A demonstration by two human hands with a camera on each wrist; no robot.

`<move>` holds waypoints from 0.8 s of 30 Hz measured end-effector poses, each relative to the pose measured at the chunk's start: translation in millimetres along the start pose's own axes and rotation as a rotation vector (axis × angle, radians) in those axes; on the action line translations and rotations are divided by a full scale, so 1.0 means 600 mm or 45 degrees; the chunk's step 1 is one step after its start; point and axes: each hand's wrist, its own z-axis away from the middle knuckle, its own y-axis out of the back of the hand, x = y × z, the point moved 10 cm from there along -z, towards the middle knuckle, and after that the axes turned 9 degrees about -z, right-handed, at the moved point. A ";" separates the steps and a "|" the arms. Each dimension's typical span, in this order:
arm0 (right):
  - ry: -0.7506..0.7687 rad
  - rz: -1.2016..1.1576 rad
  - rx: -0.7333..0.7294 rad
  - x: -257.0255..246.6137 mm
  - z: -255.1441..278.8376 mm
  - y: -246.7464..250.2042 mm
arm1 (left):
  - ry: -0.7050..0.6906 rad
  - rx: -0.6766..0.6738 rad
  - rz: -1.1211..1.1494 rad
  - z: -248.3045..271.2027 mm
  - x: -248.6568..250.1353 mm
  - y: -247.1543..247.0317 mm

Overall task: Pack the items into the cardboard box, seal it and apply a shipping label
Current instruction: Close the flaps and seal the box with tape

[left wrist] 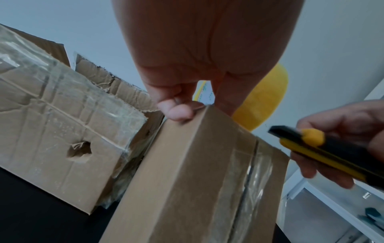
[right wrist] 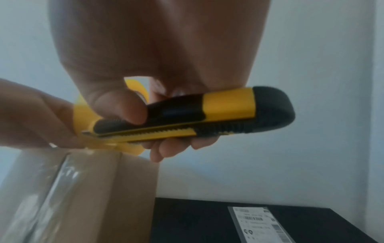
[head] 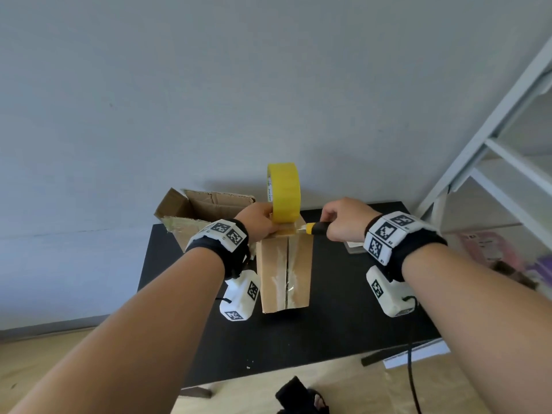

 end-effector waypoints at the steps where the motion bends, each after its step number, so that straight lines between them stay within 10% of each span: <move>1: 0.021 0.017 -0.009 -0.010 0.000 -0.004 | 0.005 0.005 -0.016 0.000 -0.003 -0.001; 24: -0.050 0.232 -0.024 -0.019 -0.005 0.003 | -0.009 -0.012 -0.101 -0.010 -0.015 -0.007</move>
